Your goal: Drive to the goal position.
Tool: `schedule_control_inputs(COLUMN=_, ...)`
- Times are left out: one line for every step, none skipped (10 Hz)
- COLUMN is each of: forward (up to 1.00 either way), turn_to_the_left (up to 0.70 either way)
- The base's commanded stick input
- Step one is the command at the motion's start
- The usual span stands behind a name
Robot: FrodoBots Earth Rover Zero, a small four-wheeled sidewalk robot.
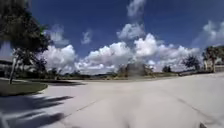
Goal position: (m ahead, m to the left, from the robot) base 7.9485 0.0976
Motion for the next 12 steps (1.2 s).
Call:
schedule_control_inputs(forward=0.70, turn_to_the_left=0.14)
schedule_control_inputs(forward=0.70, turn_to_the_left=0.09)
schedule_control_inputs(forward=0.70, turn_to_the_left=0.01)
schedule_control_inputs(forward=0.70, turn_to_the_left=0.00)
schedule_control_inputs(forward=0.70, turn_to_the_left=0.00)
schedule_control_inputs(forward=0.70, turn_to_the_left=0.00)
schedule_control_inputs(forward=0.70, turn_to_the_left=0.00)
schedule_control_inputs(forward=0.70, turn_to_the_left=0.00)
schedule_control_inputs(forward=0.70, turn_to_the_left=0.00)
schedule_control_inputs(forward=0.70, turn_to_the_left=0.00)
schedule_control_inputs(forward=0.70, turn_to_the_left=0.00)
schedule_control_inputs(forward=0.70, turn_to_the_left=0.00)
